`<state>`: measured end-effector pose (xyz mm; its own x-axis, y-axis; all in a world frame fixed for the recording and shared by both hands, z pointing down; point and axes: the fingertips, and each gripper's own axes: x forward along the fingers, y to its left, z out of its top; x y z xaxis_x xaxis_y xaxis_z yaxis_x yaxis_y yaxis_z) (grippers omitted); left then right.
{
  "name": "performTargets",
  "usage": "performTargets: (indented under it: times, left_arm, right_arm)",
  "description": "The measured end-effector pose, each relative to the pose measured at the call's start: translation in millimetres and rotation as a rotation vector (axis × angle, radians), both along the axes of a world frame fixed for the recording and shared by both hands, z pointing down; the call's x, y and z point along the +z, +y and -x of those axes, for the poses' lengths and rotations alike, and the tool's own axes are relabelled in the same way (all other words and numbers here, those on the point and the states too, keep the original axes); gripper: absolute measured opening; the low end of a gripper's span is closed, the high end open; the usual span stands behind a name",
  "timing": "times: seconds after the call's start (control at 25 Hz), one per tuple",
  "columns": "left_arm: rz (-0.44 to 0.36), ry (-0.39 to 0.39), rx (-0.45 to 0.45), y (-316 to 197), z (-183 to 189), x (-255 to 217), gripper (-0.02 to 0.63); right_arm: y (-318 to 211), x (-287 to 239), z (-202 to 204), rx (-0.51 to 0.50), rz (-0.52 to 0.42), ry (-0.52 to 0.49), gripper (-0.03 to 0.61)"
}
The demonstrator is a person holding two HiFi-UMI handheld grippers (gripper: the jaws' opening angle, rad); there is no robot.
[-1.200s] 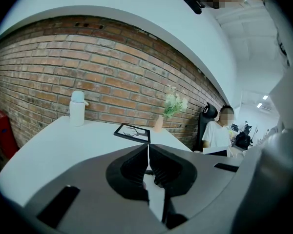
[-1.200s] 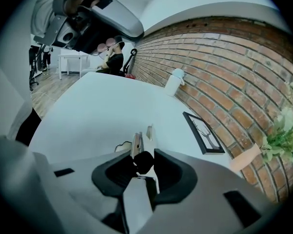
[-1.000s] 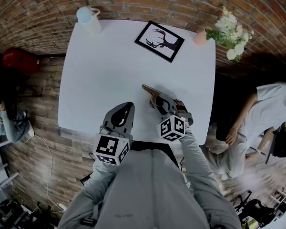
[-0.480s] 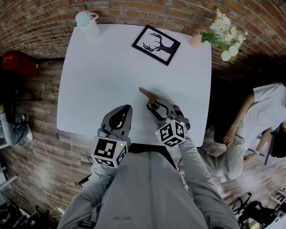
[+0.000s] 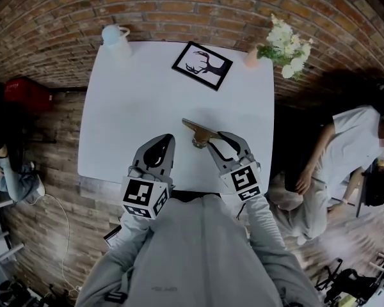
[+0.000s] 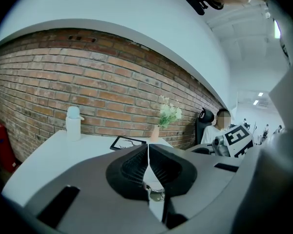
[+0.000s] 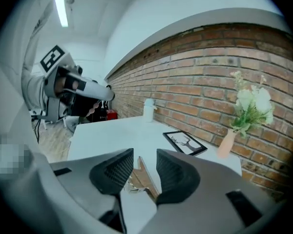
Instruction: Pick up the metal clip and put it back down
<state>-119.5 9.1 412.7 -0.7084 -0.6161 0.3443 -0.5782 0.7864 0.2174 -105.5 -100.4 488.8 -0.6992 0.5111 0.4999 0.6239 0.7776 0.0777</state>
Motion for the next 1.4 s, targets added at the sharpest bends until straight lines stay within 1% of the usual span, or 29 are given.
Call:
performTargets:
  times: [0.16,0.32,0.48,0.64,0.72,1.04,1.4]
  left_arm:
    - [-0.012,-0.026,0.005,-2.1,1.8,-12.5,0.031]
    - [-0.022,-0.054,0.011,-4.3,3.9,-23.7,0.031]
    - [-0.025,-0.071,0.019,-7.4,5.2,-31.6,0.031]
    - [-0.029,-0.079,0.027,-10.2,7.2,-35.4,0.031]
    - [-0.031,-0.08,0.03,-10.6,8.5,-36.5,0.031]
    - [-0.035,-0.075,0.044,-17.4,8.4,-35.4,0.031]
    - [-0.033,-0.062,0.042,-17.7,3.0,-32.1,0.031]
  right_arm:
    - [-15.5,-34.6,2.2,0.073,0.117,-0.025,0.149]
    - [-32.9,-65.5,2.3,0.133,0.228,-0.065,0.124]
    - [-45.8,-90.1,-0.7,0.169,0.306,-0.095,0.103]
    - [-55.4,-108.8,-5.4,0.189,0.359,-0.127,0.079]
    - [-60.4,-116.6,-7.4,0.205,0.379,-0.143,0.06]
    - [-72.7,-129.2,-14.2,0.24,0.408,-0.18,0.03]
    - [-75.4,-130.3,-23.5,0.246,0.388,-0.184,0.023]
